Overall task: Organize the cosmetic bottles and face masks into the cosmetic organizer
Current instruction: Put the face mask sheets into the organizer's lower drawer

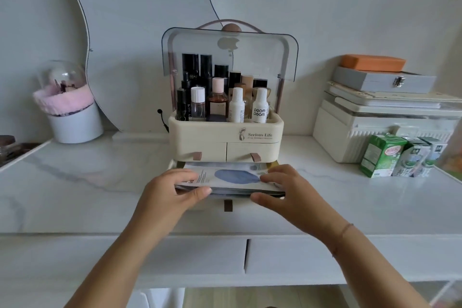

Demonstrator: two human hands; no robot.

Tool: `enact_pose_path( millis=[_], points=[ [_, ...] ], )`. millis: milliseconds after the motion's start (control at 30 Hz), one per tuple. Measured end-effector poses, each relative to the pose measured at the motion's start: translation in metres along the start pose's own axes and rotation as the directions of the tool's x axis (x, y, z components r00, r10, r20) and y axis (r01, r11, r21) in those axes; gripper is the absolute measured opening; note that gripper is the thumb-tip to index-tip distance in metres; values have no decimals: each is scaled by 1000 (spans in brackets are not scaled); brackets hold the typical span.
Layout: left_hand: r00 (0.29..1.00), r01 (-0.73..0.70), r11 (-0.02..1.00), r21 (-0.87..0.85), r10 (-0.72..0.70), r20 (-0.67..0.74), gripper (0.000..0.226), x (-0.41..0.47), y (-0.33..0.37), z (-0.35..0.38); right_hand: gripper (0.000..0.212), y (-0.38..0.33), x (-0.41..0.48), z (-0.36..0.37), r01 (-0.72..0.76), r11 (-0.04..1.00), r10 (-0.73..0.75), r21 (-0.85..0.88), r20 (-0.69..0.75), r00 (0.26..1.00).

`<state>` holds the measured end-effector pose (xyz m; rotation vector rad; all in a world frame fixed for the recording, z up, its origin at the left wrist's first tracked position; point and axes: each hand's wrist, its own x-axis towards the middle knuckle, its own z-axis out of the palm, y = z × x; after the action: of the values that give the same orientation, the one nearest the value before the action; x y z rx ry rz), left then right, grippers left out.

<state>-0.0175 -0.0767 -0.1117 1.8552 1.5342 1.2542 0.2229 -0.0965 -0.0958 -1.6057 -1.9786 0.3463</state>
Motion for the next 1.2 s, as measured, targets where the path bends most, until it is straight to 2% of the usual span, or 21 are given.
enact_pose_path(
  millis=[133,233,267,333,400,500,600,767,867,933,1000,1067,1133,1200],
  points=[
    [999,-34,995,96,30,44,36,18,-6,-2,44,5,18,4,29,984,-32,-176,-9,999],
    [994,-68,965,251,43,103,39,24,-11,0,41,15,24,10,65,929,-88,-364,-47,995],
    [993,-101,930,353,72,93,37,22,-13,2,47,18,24,14,70,904,-100,-421,-50,994],
    [980,-181,761,623,194,48,40,18,-15,8,63,22,20,22,80,891,-122,-448,-65,990],
    [966,-210,672,710,255,44,48,12,-17,15,58,23,13,31,106,903,-170,-417,-119,978],
    [920,-353,698,622,379,97,47,0,-23,29,34,23,3,43,167,922,-265,-349,-258,929],
    [894,-419,720,553,434,113,46,-12,-31,40,33,27,-3,56,191,920,-290,-343,-264,920],
    [902,-403,736,543,419,101,32,-10,-34,43,32,29,4,62,135,921,-234,-364,-242,942],
    [905,-386,744,545,419,69,29,-7,-29,41,30,29,6,63,148,930,-253,-338,-294,922],
    [906,-360,757,544,424,9,30,-5,-35,40,33,36,5,62,111,944,-230,-310,-379,896],
    [920,-275,809,520,379,-103,41,-5,-47,40,53,43,4,60,16,979,-108,-202,-454,885],
    [957,-125,932,339,203,-205,65,-9,-49,39,81,42,4,55,-56,998,68,41,-399,915],
    [981,91,988,123,-68,-179,85,-8,-46,37,94,38,7,51,-152,958,218,242,-274,937],
    [966,221,975,35,-214,-147,85,3,-54,35,96,38,12,49,-208,922,288,328,-219,932]
  ],
)
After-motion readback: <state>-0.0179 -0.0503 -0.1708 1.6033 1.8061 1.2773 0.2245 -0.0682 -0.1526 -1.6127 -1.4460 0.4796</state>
